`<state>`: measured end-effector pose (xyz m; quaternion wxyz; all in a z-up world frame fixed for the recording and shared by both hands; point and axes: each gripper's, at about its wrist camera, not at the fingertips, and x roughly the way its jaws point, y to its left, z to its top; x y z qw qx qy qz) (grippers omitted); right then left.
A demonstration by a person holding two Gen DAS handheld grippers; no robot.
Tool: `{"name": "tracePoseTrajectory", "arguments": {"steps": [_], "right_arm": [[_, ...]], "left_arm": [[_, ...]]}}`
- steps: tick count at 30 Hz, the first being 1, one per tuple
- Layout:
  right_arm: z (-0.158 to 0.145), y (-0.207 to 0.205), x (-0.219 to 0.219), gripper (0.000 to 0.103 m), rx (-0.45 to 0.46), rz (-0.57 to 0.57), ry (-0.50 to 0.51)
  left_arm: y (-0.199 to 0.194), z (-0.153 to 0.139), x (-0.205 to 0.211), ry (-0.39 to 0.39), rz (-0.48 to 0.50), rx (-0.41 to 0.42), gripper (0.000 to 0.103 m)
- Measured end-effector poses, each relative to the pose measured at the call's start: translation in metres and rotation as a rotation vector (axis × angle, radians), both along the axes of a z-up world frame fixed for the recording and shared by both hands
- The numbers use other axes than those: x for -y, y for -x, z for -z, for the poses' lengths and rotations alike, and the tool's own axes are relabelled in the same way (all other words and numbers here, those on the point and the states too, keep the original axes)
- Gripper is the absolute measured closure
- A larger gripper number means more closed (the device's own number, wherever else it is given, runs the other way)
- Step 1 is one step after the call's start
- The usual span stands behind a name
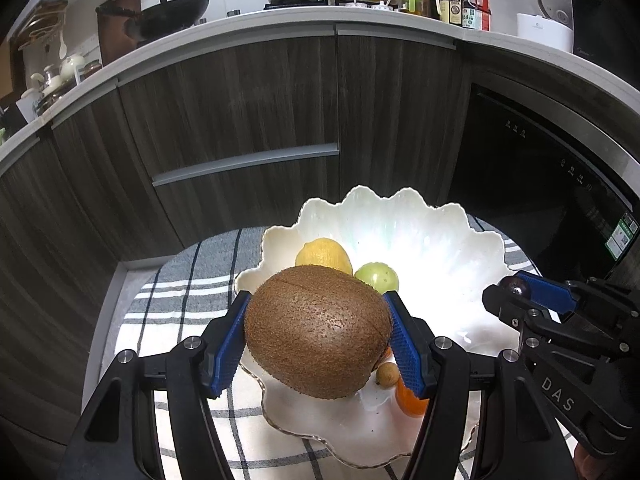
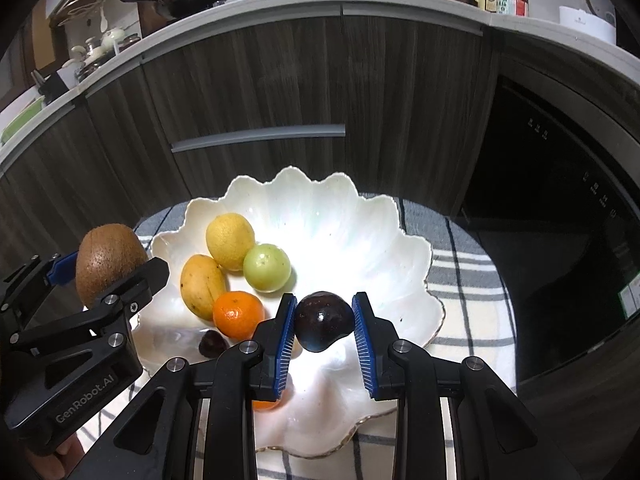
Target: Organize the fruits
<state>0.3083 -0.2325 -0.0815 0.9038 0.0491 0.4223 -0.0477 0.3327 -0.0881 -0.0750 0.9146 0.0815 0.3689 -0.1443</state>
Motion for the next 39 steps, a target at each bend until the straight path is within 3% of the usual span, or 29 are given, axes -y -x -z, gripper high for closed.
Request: {"name": "tracePoseTrajectory", "arguments": {"steps": [9, 11, 12, 17, 22, 30, 39], "right_arm": [[0.005, -0.002, 0.001, 0.073, -0.021, -0.004, -0.014], [0.006, -0.003, 0.002, 0.068, -0.029, 0.004, -0.014], [0.006, -0.003, 0.003, 0.059, -0.031, 0.011, -0.012], [0.002, 0.001, 0.006, 0.038, -0.014, 0.036, 0.003], [-0.007, 0.005, 0.008, 0.027, 0.006, 0.064, 0.016], [-0.028, 0.016, 0.007, 0.021, 0.051, 0.085, 0.036], [-0.054, 0.039, -0.002, 0.018, 0.113, 0.080, 0.067]], "left_arm": [[-0.004, 0.012, 0.001, -0.010, 0.000, -0.068, 0.039], [-0.005, 0.014, 0.001, -0.007, -0.003, -0.089, 0.039], [-0.004, 0.014, 0.001, -0.006, -0.005, -0.088, 0.038], [0.001, 0.003, -0.001, -0.019, -0.018, -0.027, 0.023], [0.005, -0.009, -0.005, -0.031, -0.035, 0.012, 0.017], [0.021, -0.030, -0.016, -0.020, -0.091, 0.059, 0.001], [0.050, -0.047, -0.029, -0.036, -0.158, 0.105, 0.000]]}}
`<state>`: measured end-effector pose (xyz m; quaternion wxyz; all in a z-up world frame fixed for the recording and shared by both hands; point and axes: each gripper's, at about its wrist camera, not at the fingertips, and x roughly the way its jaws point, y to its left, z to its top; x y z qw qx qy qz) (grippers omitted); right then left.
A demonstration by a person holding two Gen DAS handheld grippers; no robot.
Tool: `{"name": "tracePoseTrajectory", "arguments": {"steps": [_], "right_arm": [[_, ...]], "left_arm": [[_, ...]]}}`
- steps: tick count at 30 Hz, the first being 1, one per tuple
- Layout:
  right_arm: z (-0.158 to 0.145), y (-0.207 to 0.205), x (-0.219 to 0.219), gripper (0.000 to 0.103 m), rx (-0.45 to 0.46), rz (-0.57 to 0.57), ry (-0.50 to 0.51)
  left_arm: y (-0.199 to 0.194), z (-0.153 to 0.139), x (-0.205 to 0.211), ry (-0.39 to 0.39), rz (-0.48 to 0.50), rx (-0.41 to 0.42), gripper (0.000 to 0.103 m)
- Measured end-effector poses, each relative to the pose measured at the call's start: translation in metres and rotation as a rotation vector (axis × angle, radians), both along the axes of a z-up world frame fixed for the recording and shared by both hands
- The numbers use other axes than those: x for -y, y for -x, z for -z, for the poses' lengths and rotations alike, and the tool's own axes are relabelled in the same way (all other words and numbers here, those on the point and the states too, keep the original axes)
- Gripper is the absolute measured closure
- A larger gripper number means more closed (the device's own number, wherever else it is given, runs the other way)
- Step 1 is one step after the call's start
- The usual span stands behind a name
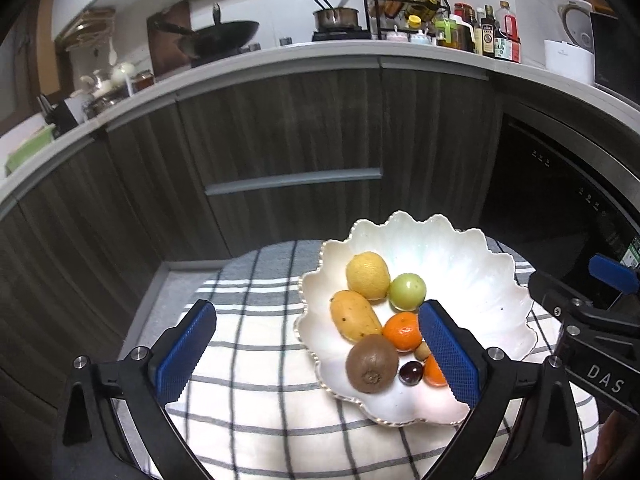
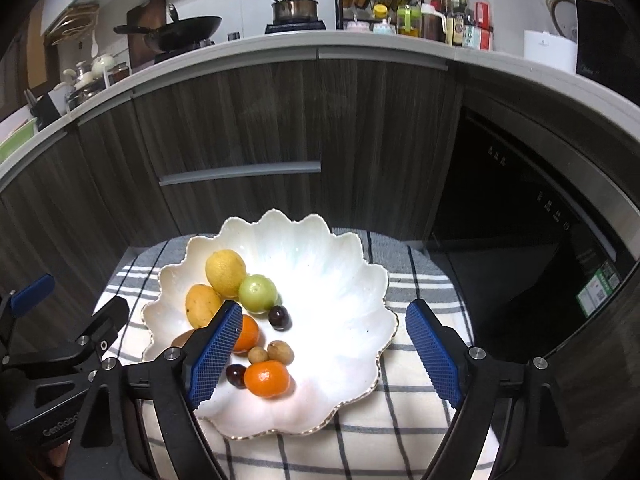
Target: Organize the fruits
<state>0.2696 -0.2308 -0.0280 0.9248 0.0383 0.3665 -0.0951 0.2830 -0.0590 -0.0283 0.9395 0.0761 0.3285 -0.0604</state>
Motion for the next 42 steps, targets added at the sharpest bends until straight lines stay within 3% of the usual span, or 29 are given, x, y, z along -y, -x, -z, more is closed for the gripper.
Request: {"name": "tracePoseTrajectory", "arguments": {"steps": [9, 19, 35, 42], "right_arm": [[-0.017, 0.032, -0.008, 0.014, 0.044, 0.006, 0.024], [-0.024, 0.072, -0.021, 0.014, 0.082, -0.003, 0.071], [-0.012, 0.128, -0.032, 0.014, 0.092, -0.018, 0.092], [-0.010, 0.149, -0.037, 0.014, 0.120, -0.022, 0.093]], "left_arm": [[0.040, -0.019, -0.018, 0.011, -0.089, 0.074, 0.000], [0.080, -0.014, -0.033, 0.029, -0.116, 0.058, 0.000], [0.141, -0.001, -0.042, -0.009, -0.125, 0.091, 0.000], [0.160, 0.000, -0.049, 0.023, -0.160, 0.106, 0.000]]}}
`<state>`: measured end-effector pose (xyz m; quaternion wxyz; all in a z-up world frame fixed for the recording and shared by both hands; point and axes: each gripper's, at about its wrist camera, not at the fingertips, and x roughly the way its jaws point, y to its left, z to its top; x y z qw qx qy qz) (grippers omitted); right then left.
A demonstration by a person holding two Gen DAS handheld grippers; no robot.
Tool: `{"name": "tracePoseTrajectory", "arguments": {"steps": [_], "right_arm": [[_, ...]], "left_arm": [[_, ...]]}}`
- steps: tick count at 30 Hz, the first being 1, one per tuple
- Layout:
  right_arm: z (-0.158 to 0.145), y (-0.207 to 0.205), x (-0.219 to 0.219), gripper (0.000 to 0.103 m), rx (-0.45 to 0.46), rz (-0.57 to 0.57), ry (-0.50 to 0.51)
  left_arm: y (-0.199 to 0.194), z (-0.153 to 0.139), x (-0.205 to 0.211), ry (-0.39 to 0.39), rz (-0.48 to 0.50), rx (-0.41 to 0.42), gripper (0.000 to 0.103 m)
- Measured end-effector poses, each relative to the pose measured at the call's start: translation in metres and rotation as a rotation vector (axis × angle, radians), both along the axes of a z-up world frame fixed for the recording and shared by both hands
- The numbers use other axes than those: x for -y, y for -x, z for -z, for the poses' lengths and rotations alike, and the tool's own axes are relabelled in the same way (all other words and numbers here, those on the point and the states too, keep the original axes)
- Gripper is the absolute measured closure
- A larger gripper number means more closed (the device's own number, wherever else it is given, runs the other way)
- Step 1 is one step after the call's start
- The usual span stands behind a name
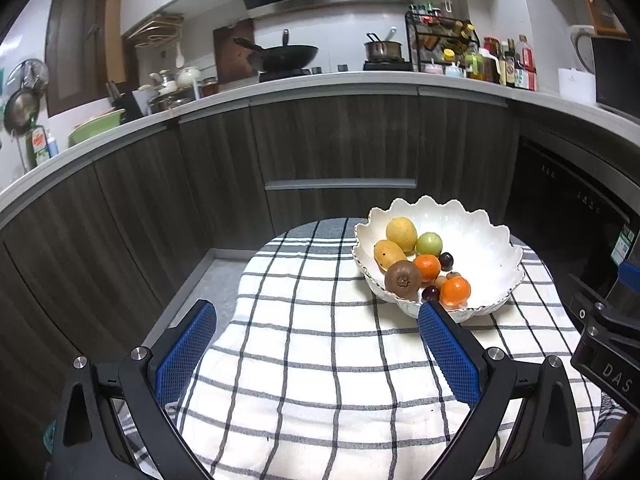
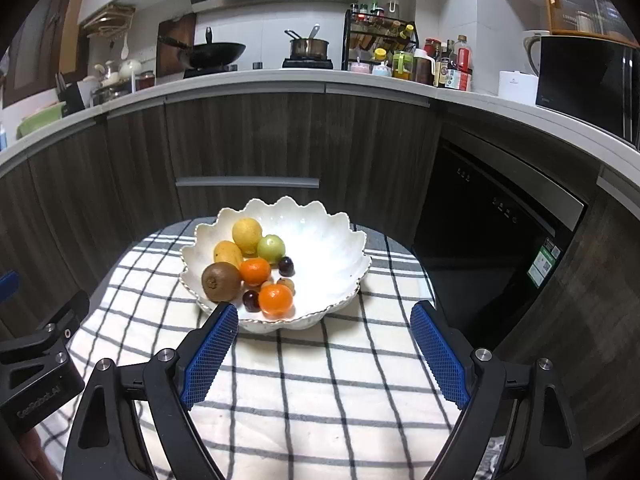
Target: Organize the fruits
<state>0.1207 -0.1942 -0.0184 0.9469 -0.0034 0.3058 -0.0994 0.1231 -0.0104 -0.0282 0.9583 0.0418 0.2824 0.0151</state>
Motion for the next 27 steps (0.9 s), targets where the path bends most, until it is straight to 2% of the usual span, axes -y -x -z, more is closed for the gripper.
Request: {"name": "tracePoseTrajectory", "arguments": {"steps": [6, 17, 27], "right_arm": [[0.000, 0.019, -0.003, 0.014, 0.035, 0.000, -0.009], [0.014, 0.046, -0.004, 0.014, 0.012, -0.018, -0.035], [0.016, 0.056, -0.003, 0.014, 0.009, -0.018, -0.047]], "left_arm": [[0.013, 0.002, -0.003, 0.003, -0.007, -0.005, 0.000], [0.042, 0.010, -0.006, -0.001, -0.005, 0.003, 0.000], [0.050, 0.014, -0.006, 0.000, 0.002, -0.003, 0.000]]}}
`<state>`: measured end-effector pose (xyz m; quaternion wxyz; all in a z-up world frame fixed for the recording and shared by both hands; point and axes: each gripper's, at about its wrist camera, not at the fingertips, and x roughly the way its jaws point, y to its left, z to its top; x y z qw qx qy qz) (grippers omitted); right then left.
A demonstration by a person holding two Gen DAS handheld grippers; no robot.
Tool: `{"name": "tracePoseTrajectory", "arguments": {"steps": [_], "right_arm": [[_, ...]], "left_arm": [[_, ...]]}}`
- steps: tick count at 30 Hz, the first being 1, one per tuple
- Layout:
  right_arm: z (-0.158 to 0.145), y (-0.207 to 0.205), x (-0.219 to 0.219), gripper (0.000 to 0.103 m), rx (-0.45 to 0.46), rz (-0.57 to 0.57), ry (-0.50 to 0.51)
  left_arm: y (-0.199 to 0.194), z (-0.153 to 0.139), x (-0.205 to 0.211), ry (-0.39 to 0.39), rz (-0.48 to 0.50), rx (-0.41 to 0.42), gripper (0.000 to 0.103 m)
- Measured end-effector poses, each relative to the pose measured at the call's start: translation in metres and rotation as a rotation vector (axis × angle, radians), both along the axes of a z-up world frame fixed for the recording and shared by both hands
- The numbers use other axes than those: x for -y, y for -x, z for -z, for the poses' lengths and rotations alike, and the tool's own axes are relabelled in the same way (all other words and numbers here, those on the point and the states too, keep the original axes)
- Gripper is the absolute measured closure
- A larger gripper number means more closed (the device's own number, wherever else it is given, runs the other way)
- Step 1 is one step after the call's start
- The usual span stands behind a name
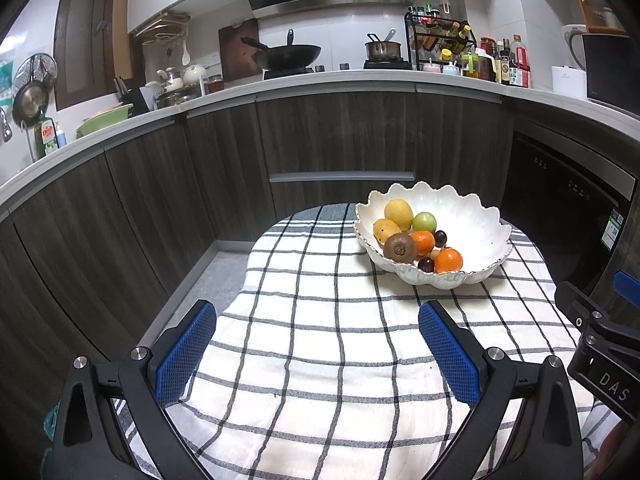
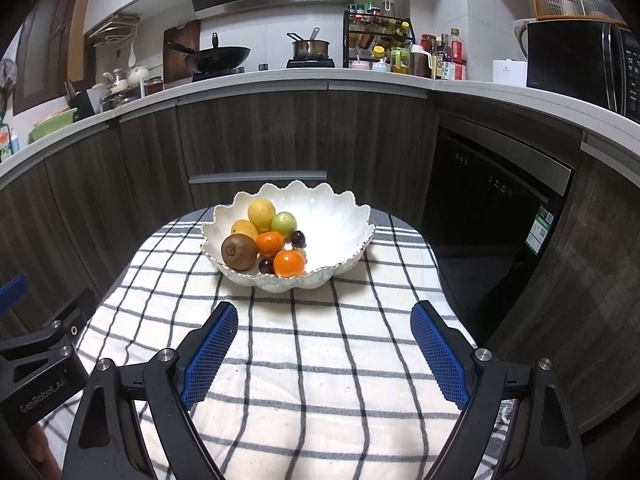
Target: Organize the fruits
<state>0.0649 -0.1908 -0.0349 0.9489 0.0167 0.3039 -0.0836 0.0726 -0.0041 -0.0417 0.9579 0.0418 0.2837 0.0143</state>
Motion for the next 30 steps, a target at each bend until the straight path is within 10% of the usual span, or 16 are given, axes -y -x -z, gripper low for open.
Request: {"name": "tracePoseTrajectory", "arguments": {"steps": [30], "right_arm": [[-0.0046, 0.0018, 0.0008, 0.014, 0.007, 0.004, 0.003]], "left_arm": [[0.0005, -0.0007, -0.0008, -0.001, 0.000, -0.003, 0.000]]}}
